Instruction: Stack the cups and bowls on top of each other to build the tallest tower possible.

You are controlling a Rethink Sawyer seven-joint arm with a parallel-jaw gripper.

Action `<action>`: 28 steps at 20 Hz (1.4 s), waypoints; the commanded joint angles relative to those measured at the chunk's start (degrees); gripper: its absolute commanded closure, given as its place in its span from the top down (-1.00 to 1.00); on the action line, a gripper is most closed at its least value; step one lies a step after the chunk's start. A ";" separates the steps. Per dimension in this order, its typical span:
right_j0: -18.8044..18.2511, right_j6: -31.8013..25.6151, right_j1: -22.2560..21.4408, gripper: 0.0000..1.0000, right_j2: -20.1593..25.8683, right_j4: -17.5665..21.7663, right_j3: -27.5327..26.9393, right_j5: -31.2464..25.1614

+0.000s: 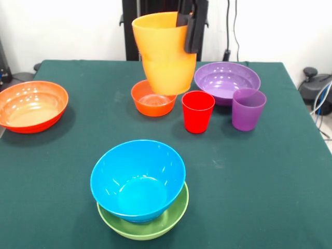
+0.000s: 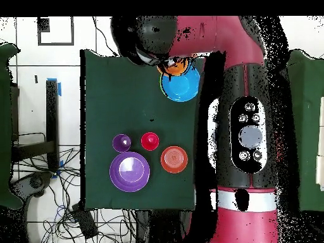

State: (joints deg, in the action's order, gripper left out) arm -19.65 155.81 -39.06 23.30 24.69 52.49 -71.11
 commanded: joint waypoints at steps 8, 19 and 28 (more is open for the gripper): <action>-1.81 -20.89 7.82 -1.00 2.65 3.42 -8.66 -5.61; -1.16 -23.52 11.67 -1.00 2.43 3.48 -17.46 -10.95; 1.11 -25.90 16.96 -1.00 4.37 6.92 -30.39 -19.15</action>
State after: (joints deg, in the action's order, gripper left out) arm -20.61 146.14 -26.25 23.34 25.74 30.66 -79.38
